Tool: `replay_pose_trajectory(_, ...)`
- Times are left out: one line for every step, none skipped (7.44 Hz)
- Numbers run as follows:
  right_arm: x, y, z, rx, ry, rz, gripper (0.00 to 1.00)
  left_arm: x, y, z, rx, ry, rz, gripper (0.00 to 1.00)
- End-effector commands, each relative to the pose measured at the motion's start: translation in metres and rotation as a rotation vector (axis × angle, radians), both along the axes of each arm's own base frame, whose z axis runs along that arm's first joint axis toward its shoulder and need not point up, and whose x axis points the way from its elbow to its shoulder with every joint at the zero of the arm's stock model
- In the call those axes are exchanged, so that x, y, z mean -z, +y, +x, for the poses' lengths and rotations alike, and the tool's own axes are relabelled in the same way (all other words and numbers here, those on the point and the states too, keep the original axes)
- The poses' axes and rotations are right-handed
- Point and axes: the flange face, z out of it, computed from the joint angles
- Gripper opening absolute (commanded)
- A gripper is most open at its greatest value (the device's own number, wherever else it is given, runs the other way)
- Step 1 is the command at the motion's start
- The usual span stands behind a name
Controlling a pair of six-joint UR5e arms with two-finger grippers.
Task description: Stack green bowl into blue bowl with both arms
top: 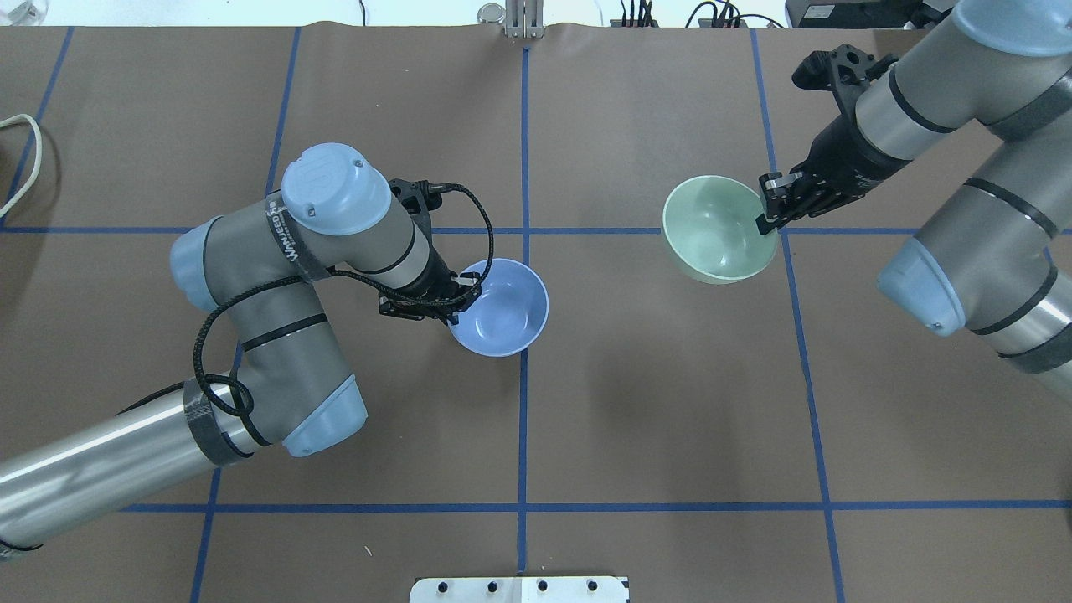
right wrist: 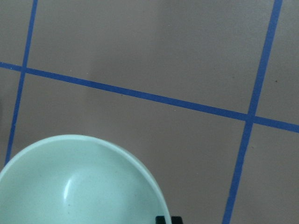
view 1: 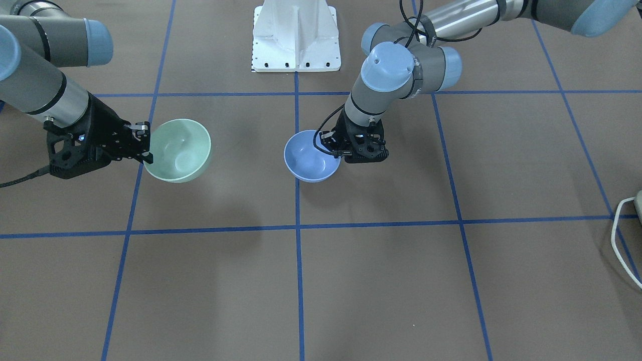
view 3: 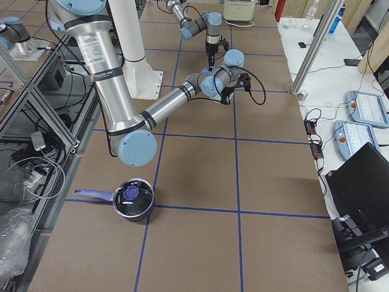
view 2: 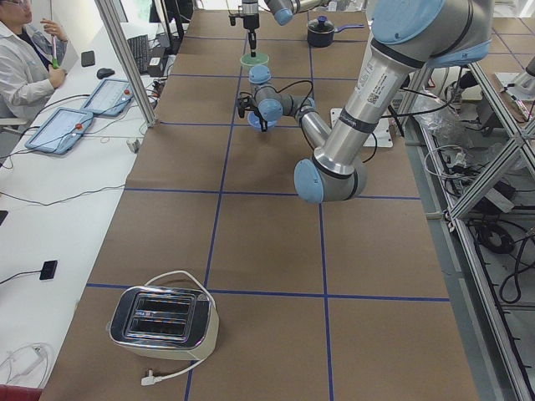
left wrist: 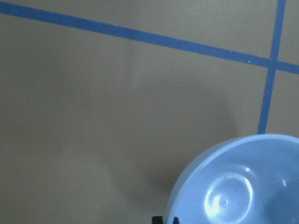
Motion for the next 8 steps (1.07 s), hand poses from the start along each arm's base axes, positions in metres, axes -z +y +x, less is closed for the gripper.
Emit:
replay_pose_trajectory(0.033,-0.001,-0.020,-0.029,0.013,-0.024,0.00,0.012,-0.006,0.028,0.006,-0.008,-0.016,0.00)
replay_pose_trajectory(0.048,-0.004,-0.024,-0.033,0.029,-0.034,0.00,0.014,-0.004,0.031,0.010,-0.005,-0.007,0.00)
replay_pose_trajectory(0.058,0.004,-0.035,-0.030,0.048,-0.022,0.00,0.014,-0.003,0.031,0.007,-0.004,-0.005,0.00)
replay_pose_trajectory(0.066,0.012,-0.045,-0.024,0.059,-0.006,0.00,0.010,-0.003,0.031,0.005,0.006,0.005,0.09)
replay_pose_trajectory(0.069,0.014,-0.049,-0.023,0.062,-0.006,0.00,0.005,-0.006,0.034,0.005,0.019,0.016,0.14)
replay_pose_trajectory(0.069,0.013,-0.049,-0.025,0.063,-0.007,0.00,0.004,-0.007,0.035,0.002,0.032,0.028,0.27)
replay_pose_trajectory(0.076,0.015,-0.053,-0.020,0.056,0.000,0.00,0.007,-0.006,0.035,0.002,0.040,0.033,0.40)
replay_pose_trajectory(0.084,0.016,-0.058,-0.018,0.054,-0.002,0.00,0.010,-0.008,0.031,0.007,0.044,0.035,0.57)
